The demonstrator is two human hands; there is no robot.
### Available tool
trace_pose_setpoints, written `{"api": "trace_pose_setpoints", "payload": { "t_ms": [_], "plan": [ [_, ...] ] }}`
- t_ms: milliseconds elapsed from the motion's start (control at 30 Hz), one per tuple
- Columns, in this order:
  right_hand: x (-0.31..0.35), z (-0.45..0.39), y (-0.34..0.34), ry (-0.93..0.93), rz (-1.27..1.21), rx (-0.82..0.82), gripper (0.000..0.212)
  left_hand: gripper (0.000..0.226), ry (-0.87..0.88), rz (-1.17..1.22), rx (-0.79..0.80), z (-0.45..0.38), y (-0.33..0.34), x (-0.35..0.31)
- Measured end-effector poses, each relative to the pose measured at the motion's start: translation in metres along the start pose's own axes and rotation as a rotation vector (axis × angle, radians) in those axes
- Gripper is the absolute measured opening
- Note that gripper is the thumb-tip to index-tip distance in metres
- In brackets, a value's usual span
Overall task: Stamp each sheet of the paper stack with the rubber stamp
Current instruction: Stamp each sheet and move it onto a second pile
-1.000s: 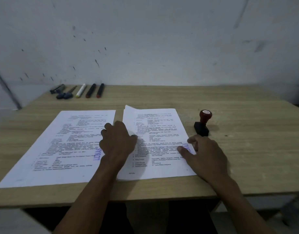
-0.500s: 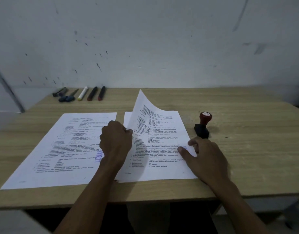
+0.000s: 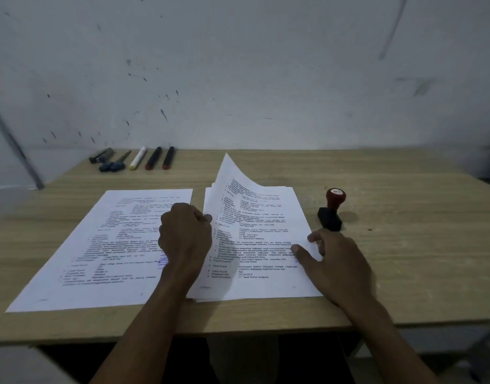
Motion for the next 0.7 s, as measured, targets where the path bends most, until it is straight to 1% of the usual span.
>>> {"api": "trace_pose_setpoints", "payload": {
  "t_ms": [100,267,467,600,700],
  "plan": [
    [-0.001,0.000,0.001,0.001,-0.005,0.003,0.047,0.019,0.004,-0.005,-0.010,0.000,0.000,0.001],
    [-0.001,-0.001,0.001,-0.017,-0.004,-0.029,0.057,0.018,0.046,0.034,-0.074,0.001,-0.004,0.002],
    [0.001,0.000,0.002,-0.034,-0.046,-0.027,0.056,0.009,0.057,0.072,-0.079,0.004,-0.006,0.002],
    [0.001,0.001,0.000,-0.038,-0.075,-0.015,0.051,0.014,0.056,0.199,-0.040,0.002,-0.007,0.002],
    [0.001,0.000,-0.004,-0.014,-0.146,-0.033,0.047,0.017,0.054,0.306,-0.018,0.001,-0.010,0.003]
  ]
}}
Point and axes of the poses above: each hand's wrist, its own z-axis away from the middle knuckle, its own y-axis out of the palm, x = y × z, the point moved 5 cm from there along -z, towards the middle knuckle, and after that the axes turned 3 degrees about z, right-handed, at the moved point
